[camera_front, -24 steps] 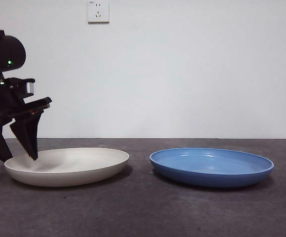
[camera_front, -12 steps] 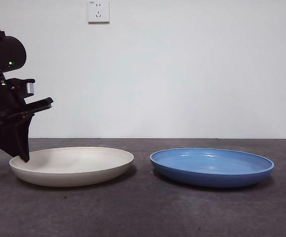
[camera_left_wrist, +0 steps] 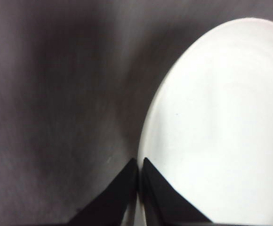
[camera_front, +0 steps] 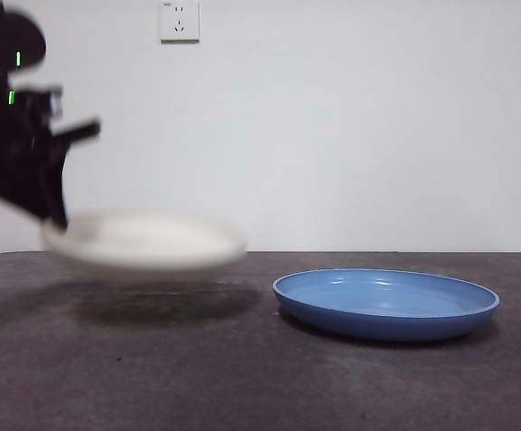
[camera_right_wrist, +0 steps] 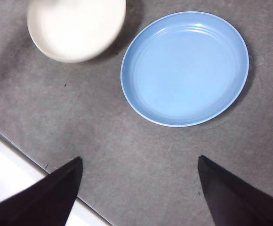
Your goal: Pick up the white plate, put it on the blue plate, put it on desk
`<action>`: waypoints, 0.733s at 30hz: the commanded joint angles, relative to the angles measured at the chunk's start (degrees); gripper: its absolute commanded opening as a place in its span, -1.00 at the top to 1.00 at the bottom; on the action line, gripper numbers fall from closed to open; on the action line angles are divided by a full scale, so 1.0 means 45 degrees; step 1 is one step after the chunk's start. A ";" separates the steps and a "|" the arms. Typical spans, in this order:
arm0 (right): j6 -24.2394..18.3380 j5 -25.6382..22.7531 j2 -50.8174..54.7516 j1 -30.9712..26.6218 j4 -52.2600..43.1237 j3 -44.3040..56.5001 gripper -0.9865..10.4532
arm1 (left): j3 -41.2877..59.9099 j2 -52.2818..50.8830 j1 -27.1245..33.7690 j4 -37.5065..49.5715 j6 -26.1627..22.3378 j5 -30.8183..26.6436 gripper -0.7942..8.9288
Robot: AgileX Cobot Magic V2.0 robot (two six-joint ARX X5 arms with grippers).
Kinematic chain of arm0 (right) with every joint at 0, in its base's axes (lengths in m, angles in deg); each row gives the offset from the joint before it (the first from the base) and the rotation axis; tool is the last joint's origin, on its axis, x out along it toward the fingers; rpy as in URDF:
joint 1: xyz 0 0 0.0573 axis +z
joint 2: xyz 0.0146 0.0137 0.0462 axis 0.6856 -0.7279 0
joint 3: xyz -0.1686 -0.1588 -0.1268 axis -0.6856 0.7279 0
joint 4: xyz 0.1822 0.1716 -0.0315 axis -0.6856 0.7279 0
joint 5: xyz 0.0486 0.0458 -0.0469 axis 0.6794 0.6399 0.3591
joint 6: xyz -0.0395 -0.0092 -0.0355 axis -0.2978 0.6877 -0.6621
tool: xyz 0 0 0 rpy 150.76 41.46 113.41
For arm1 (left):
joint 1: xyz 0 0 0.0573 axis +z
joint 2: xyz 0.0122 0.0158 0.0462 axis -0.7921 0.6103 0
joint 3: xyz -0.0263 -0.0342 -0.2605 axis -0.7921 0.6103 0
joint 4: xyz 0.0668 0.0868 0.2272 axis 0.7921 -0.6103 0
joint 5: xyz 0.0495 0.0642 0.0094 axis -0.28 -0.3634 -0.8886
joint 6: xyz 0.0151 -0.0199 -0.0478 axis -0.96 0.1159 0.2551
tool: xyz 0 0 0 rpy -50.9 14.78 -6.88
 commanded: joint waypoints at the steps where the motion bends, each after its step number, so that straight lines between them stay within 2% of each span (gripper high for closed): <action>1: -0.0019 0.0039 -0.0053 0.0058 -0.0092 -0.0223 0.14 | -0.0826 -0.0413 -0.0253 -0.0306 0.0359 0.0180 0.82; 8: -0.0019 0.0039 -0.0049 0.0058 -0.0087 -0.0223 0.14 | -0.1894 -0.0806 -0.1564 -0.0903 0.0738 0.0792 0.82; 16: -0.0010 0.0039 -0.0049 0.0058 -0.0087 -0.0223 0.14 | -0.1948 -0.0029 -0.4104 0.0204 0.1248 0.0345 0.82; 22: 0.0000 0.0044 -0.0010 0.0058 -0.0078 -0.0223 0.14 | -0.2142 0.1569 -0.5246 0.1273 0.1870 0.0102 0.82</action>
